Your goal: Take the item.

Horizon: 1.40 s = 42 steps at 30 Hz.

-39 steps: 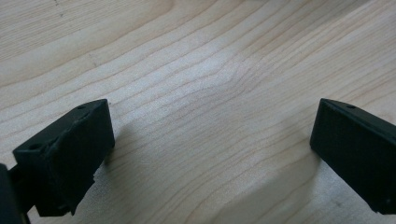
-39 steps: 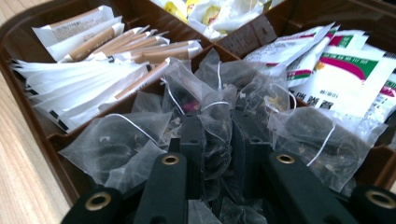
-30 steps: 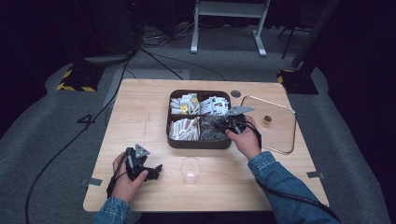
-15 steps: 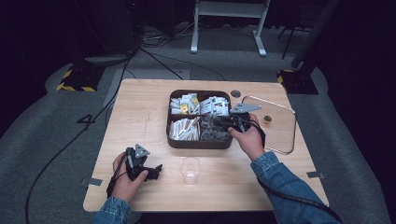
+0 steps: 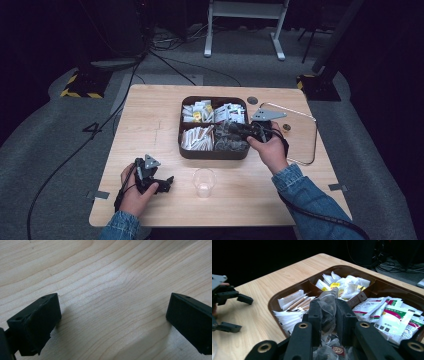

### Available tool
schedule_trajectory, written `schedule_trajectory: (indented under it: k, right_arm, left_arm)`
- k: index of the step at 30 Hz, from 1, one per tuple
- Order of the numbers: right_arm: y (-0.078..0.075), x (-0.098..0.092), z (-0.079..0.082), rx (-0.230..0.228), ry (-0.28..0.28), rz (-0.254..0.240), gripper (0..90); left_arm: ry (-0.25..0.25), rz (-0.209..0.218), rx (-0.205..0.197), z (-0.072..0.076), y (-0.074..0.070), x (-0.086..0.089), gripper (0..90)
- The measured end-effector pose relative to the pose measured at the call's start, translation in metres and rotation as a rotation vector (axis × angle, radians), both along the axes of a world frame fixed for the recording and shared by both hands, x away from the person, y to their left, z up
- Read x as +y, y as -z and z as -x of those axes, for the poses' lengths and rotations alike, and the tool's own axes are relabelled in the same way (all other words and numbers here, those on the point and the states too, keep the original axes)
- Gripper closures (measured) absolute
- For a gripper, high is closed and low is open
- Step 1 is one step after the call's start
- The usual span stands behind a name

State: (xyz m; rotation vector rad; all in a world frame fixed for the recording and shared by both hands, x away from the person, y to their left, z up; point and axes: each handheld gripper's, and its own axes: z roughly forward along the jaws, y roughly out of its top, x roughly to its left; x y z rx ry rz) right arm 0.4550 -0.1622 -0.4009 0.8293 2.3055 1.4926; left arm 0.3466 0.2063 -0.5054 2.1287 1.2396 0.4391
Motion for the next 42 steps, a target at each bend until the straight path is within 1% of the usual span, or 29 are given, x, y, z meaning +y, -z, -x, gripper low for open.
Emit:
schedule_trajectory:
  k: [9, 20, 25, 32, 38, 42]
  right_arm:
    - [-0.009, 0.003, 0.016, -0.011, -0.033, -0.011, 76.4]
    - [-0.017, 0.012, 0.043, -0.010, -0.107, -0.025, 76.4]
    - [-0.016, 0.019, 0.056, 0.001, -0.150, -0.017, 76.4]
    - [-0.017, 0.026, 0.072, 0.011, -0.200, -0.021, 76.4]
    - [-0.012, 0.036, 0.087, 0.030, -0.258, -0.017, 76.3]
    - [-0.010, 0.040, 0.094, 0.041, -0.284, -0.020, 76.3]
  left_arm:
    - [0.000, -0.001, -0.001, 0.000, 0.000, 0.000, 0.1]
    - [0.000, -0.001, 0.000, 0.000, 0.000, 0.000, 0.1]
    - [0.001, -0.002, 0.000, 0.000, 0.000, 0.000, 0.1]
    - [0.000, 0.000, 0.001, 0.000, 0.000, 0.000, 0.1]
    - [0.000, -0.001, 0.000, 0.000, 0.000, 0.000, 0.1]
    - [0.000, 0.000, 0.000, 0.000, 0.000, 0.000, 0.1]
